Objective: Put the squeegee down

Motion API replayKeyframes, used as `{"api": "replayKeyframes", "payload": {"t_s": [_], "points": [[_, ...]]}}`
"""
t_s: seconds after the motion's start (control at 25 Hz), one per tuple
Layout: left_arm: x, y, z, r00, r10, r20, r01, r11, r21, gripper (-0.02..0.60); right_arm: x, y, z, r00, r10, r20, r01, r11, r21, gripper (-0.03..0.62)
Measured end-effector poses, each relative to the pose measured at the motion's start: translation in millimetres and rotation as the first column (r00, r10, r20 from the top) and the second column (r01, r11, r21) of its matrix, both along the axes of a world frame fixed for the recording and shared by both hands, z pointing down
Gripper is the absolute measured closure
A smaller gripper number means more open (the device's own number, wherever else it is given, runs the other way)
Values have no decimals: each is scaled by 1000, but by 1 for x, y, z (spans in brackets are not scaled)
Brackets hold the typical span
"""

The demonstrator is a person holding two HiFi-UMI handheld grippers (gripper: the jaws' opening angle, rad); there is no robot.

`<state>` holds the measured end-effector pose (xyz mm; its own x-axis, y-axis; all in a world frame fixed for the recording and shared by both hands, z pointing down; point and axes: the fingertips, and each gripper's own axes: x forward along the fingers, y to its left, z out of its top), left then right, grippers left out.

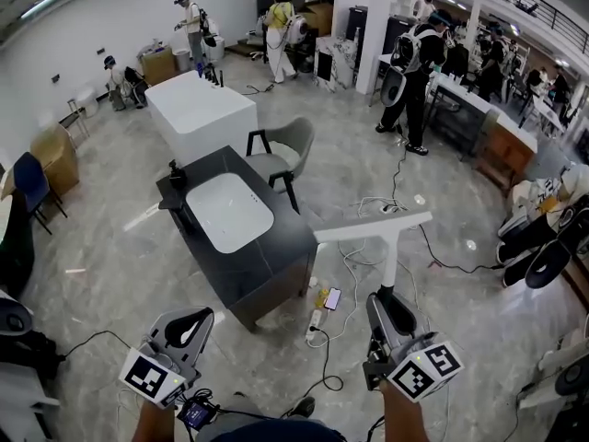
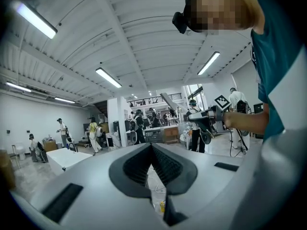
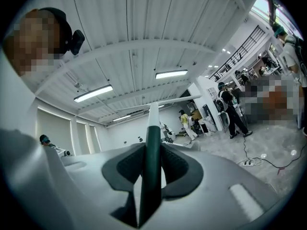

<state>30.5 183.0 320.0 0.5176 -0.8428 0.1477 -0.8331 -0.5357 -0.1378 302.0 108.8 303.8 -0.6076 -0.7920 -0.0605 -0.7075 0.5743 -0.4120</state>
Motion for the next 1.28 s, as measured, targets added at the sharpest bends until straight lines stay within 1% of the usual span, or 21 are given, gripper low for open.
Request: {"api": "replayKeyframes", "payload": {"t_s": [0.12,0.24,0.32,0.48,0.68,0.92,1.2,1.28], "points": [[-3,-10,6,1000,-2,4,2,1000,-17,578,1,-10,7,1000,6,7,-5,1000,-16,493],[-11,-30,9,1000,9,-2,-9,1000,-22,578,-2,-22,12,1000,27,0,-27,999,-26,494],[-15,-47,9,999,34,-15,-34,999,-22,578,-6,-31,12,999,53,-4,-53,998,-30,493],[-27,-79,6,994,109,-14,-109,994,-13,577,-22,-43,8,994,108,-14,-108,994,-35,493],[-60,-118,2,985,171,-28,-171,985,0,578,-52,-59,-3,984,176,-29,-176,984,-18,494],[-93,-149,0,973,226,-48,-226,974,4,578,-84,-74,-9,972,231,-47,-232,973,-14,493],[-134,-173,1,965,255,-65,-255,967,12,577,-121,-91,-14,960,272,-59,-273,962,-4,493],[-144,-176,1,964,257,-71,-256,966,11,578,-131,-94,-14,960,271,-73,-272,962,-2,493]]}}
